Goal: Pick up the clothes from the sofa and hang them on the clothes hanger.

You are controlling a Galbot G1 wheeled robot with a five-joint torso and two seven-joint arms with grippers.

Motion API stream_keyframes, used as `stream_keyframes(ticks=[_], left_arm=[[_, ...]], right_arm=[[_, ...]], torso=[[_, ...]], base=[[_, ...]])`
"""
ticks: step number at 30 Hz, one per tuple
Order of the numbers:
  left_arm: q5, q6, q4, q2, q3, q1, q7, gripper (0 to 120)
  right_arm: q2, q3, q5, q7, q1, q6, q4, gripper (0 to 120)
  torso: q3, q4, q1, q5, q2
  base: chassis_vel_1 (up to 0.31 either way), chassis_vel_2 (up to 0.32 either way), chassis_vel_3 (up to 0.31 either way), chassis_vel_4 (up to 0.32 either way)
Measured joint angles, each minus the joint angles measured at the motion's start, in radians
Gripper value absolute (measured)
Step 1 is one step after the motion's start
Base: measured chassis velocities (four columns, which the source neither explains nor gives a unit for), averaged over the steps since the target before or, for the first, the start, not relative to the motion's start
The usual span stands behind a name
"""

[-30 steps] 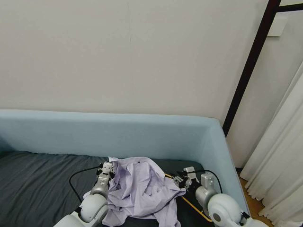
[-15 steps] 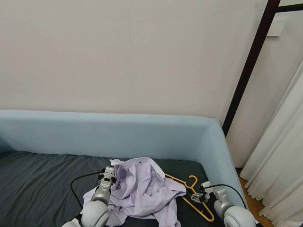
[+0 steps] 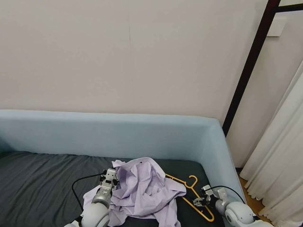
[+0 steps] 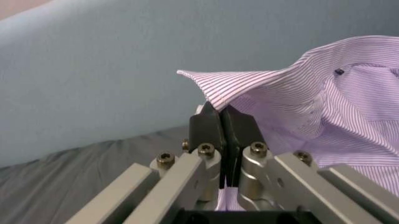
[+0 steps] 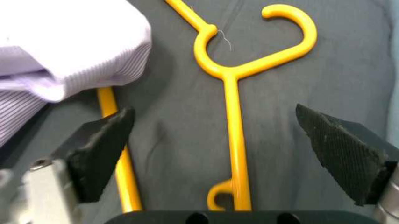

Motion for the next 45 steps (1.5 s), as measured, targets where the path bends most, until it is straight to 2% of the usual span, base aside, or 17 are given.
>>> stream_keyframes(ticks=[4,6,7,10,11,12,15,17,21,23,25,37,45], left_arm=[[0.001,-0.002,0.0,-0.003,0.0,0.008,0.001,0],[0.001,-0.003,0.0,-0.004,-0.003,0.009,0.002,0],[0.001,-0.003,0.0,-0.004,-0.003,0.009,0.002,0],[-0.002,-0.003,0.002,-0.006,-0.009,0.007,0.003,0],[-0.002,-0.003,0.003,-0.006,-0.011,0.006,0.003,0],[-0.002,-0.003,0.003,-0.006,-0.011,0.006,0.003,0],[-0.002,-0.004,0.005,-0.006,-0.011,0.003,0.004,0],[-0.002,-0.004,0.005,-0.006,-0.01,0.003,0.004,0],[-0.003,-0.004,0.005,-0.007,-0.004,0.0,0.004,0],[-0.003,-0.004,0.005,-0.007,-0.003,0.0,0.004,0],[-0.003,-0.004,0.004,-0.007,-0.003,0.0,0.004,0],[-0.002,-0.003,-0.009,-0.001,-0.005,0.008,0.004,0],[-0.002,-0.003,-0.01,-0.001,-0.006,0.008,0.006,0]], right_arm=[[0.022,-0.007,-0.022,-0.021,0.031,-0.001,-0.066,84],[0.033,-0.003,-0.033,-0.045,0.037,-0.001,-0.108,73],[0.033,-0.003,-0.033,-0.045,0.037,-0.001,-0.108,73],[0.042,0.012,-0.034,-0.069,0.035,0.0,-0.139,59],[0.044,0.014,-0.036,-0.076,0.032,0.0,-0.143,54],[0.044,0.014,-0.036,-0.076,0.032,0.0,-0.143,54],[0.044,0.016,-0.04,-0.087,0.027,0.001,-0.146,39],[0.044,0.016,-0.04,-0.088,0.026,0.001,-0.146,38],[0.046,0.015,-0.037,-0.089,0.026,-0.001,-0.145,19],[0.046,0.015,-0.036,-0.087,0.026,-0.001,-0.144,16],[0.046,0.017,-0.026,-0.08,0.021,-0.006,-0.139,7],[0.035,0.041,-0.012,-0.041,-0.004,-0.021,-0.089,5],[-0.022,0.102,0.136,0.092,-0.016,-0.042,0.08,5]], torso=[[0.0,0.0,0.0,0.0,0.0],[0.0,-0.0003,0.0,0.0001,0.0],[0.0,-0.0003,0.0,0.0001,0.0],[0.0,-0.0002,0.0,-0.0001,0.0],[0.0,-0.0002,0.0,0.0,0.0],[0.0,-0.0002,0.0,0.0,0.0],[0.0,-0.0001,0.0,-0.0002,0.0],[0.0,-0.0001,0.0,-0.0001,0.0],[0.0,-0.0003,0.0,-0.0002,0.0],[0.0,-0.0002,0.0,-0.0002,0.0],[0.0,-0.0002,0.0,-0.0001,0.0],[0.0,-0.0001,0.0,0.0008,0.0],[0.0,-0.0003,0.0,0.0001,0.0]], base=[[0.0,0.0,0.0,0.0],[0.0,0.0,0.0,0.0],[0.0,0.0,0.0,0.0],[0.0,0.0,0.0,0.0],[0.0,0.0,0.0,0.0],[0.0,0.0,0.0,0.0],[0.0,0.0,0.0,0.0],[0.0,0.0,0.0,0.0],[0.0,0.0,0.0,0.0],[0.0,0.0,0.0,0.0],[0.0,0.0,0.0,0.0],[0.0,0.0,0.0,0.0],[0.0,0.0,0.0,0.0]])
